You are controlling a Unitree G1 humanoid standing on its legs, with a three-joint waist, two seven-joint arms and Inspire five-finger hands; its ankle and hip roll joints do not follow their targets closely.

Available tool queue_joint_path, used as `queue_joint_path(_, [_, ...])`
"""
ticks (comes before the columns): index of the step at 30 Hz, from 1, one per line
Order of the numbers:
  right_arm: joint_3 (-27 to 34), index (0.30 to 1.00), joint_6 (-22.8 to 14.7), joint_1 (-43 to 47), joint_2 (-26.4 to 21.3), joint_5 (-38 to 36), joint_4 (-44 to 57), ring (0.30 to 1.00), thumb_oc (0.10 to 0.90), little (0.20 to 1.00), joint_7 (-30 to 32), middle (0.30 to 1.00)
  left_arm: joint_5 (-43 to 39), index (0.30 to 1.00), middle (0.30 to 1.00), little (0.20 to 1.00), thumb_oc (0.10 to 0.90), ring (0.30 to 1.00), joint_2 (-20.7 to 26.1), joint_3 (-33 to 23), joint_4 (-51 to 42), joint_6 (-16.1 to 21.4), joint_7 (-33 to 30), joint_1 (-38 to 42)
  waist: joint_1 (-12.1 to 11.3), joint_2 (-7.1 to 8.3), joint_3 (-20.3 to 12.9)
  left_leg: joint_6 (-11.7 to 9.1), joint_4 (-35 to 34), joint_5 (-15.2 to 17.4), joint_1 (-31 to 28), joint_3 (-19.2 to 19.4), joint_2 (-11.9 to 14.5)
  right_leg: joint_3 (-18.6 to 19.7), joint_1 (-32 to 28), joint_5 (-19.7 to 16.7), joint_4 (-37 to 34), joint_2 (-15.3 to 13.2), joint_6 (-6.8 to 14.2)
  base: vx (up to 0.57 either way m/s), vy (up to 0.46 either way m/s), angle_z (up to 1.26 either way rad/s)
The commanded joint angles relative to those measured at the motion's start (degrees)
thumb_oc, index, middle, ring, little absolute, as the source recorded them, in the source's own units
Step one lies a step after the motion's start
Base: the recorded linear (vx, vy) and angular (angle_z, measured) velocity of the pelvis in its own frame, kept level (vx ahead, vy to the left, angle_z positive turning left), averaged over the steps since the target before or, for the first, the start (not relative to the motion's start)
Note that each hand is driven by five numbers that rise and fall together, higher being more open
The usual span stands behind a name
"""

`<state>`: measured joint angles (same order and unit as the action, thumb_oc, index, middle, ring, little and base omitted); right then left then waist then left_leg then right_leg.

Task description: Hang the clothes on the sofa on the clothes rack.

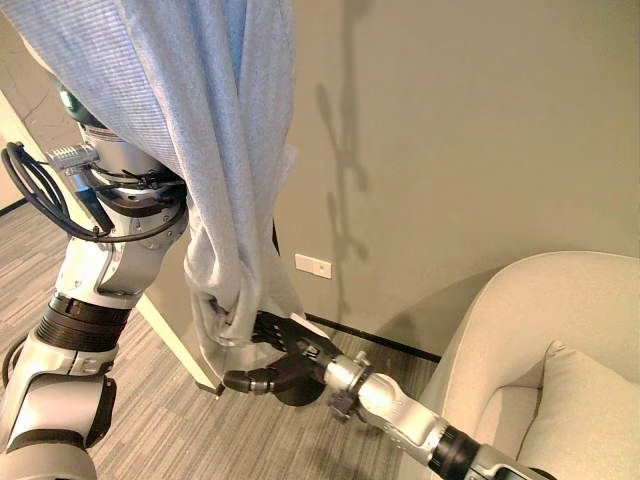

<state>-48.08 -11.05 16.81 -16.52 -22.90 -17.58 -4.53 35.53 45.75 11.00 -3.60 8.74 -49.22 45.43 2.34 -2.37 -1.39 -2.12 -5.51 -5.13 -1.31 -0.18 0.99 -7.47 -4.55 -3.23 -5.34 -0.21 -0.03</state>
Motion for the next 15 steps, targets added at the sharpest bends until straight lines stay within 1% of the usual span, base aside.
queue_joint_path(1, [3.5, 0.900, -4.4, 4.3, 3.4, 3.4, 4.7, 0.900, 0.800, 0.900, 2.1, 0.900, -2.6, 0.300, 0.300, 0.300, 0.400, 0.300, 1.4, -7.2, 0.6, -0.5, -0.2, 2.6, -0.8, 2.01, -3.5, -0.3, 0.5, 8.8, -6.7, 6.0, -0.3, 1.7, 1.2, 2.4, 0.3, -2.6, 5.3, -0.01, 0.000, -0.03])
queue_joint_path(2, [4.0, 0.900, -4.6, 4.5, 2.4, 5.3, 5.9, 0.900, 0.800, 0.900, 2.4, 0.900, -2.5, 0.300, 0.300, 0.300, 0.400, 0.300, 1.9, -7.6, 0.4, -0.5, -0.1, 2.2, -0.8, 2.03, -3.5, -0.3, 0.5, 8.8, -6.6, 6.0, -0.3, 1.8, 1.2, 2.4, 0.3, -2.6, 5.3, 0.00, 0.002, -0.05])
queue_joint_path(4, [5.7, 0.900, -5.0, 4.0, -0.6, 11.5, 9.3, 0.900, 0.800, 0.900, 3.9, 0.900, -2.4, 0.300, 0.300, 0.300, 0.400, 0.300, 3.2, -8.8, 0.2, -0.5, 0.2, 0.8, -0.7, 2.05, -3.6, -0.2, 0.5, 8.9, -6.7, 6.1, -0.3, 2.0, 1.2, 2.4, 0.3, -2.6, 5.4, 0.02, 0.001, -0.05])
queue_joint_path(5, [7.9, 0.900, -5.3, 2.5, -3.7, 16.5, 12.6, 0.900, 0.800, 0.900, 5.6, 0.900, -2.3, 0.300, 0.300, 0.300, 0.400, 0.300, 4.3, -10.2, -0.5, -0.4, 0.4, -0.5, -0.5, 2.06, -3.6, -0.1, 0.5, 8.9, -6.7, 6.0, -0.4, 2.2, 1.1, 2.4, 0.3, -2.6, 5.4, 0.03, 0.001, -0.05])
queue_joint_path(7, [11.7, 0.900, -6.0, -0.2, -7.7, 22.3, 16.9, 0.900, 0.800, 0.900, 7.6, 0.900, -1.9, 0.300, 0.300, 0.300, 0.400, 0.300, 6.1, -11.8, -1.3, -0.5, 0.6, -2.0, 0.0, 2.16, -3.4, 0.0, 0.5, 9.0, -6.8, 6.0, -0.4, 2.3, 1.0, 2.5, 0.3, -2.6, 5.4, 0.01, 0.003, -0.02])
queue_joint_path(9, [16.5, 0.900, -6.4, -5.8, -11.1, 24.7, 22.0, 0.900, 0.800, 0.900, 8.9, 0.900, -1.6, 0.300, 0.300, 0.300, 0.400, 0.300, 7.0, -13.3, -2.0, -0.7, 0.3, -3.3, 0.6, 1.99, -3.5, 0.0, 0.5, 9.0, -6.9, 5.7, -0.4, 2.2, 0.9, 2.6, 0.3, -2.7, 5.5, 0.02, 0.010, 0.10])
queue_joint_path(10, [18.6, 0.900, -6.9, -7.5, -12.1, 25.4, 23.3, 0.900, 0.800, 0.900, 9.8, 0.900, -1.5, 0.300, 0.300, 0.300, 0.400, 0.300, 7.6, -13.9, -2.2, -0.8, 0.1, -3.6, 1.0, 2.01, -3.3, 0.1, 0.5, 9.0, -6.9, 5.7, -0.4, 2.3, 0.9, 2.6, 0.3, -2.7, 5.5, 0.02, 0.017, 0.09])
queue_joint_path(11, [21.7, 0.900, -7.5, -11.2, -14.0, 27.0, 26.4, 0.900, 0.800, 0.900, 10.6, 0.900, -1.4, 0.300, 0.300, 0.300, 0.400, 0.300, 8.4, -14.4, -2.3, -0.7, 0.2, -4.4, 1.4, 1.83, -3.3, 0.1, 0.5, 9.0, -6.9, 5.6, -0.5, 2.2, 0.8, 2.6, 0.4, -2.7, 5.5, 0.01, 0.014, 0.03])
queue_joint_path(12, [21.9, 0.900, -7.4, -11.6, -14.2, 27.1, 26.8, 0.900, 0.800, 0.900, 10.6, 0.900, -1.4, 0.300, 0.300, 0.300, 0.400, 0.300, 8.2, -14.3, -2.3, -0.6, 0.2, -4.4, 1.4, 1.79, -3.4, 0.1, 0.5, 9.0, -6.9, 5.6, -0.5, 2.1, 0.8, 2.6, 0.4, -2.7, 5.6, 0.00, 0.000, 0.00])
queue_joint_path(15, [25.3, 0.900, -8.3, -15.3, -16.1, 30.8, 29.6, 0.900, 0.800, 0.900, 12.4, 0.900, -1.3, 0.300, 0.300, 0.300, 0.400, 0.300, 9.1, -15.3, -2.7, -0.4, 0.1, -5.6, 1.9, 1.78, -3.2, 0.1, 0.5, 9.1, -7.0, 5.4, -0.5, 2.1, 0.7, 2.7, 0.4, -2.7, 5.6, 0.00, 0.000, 0.00])
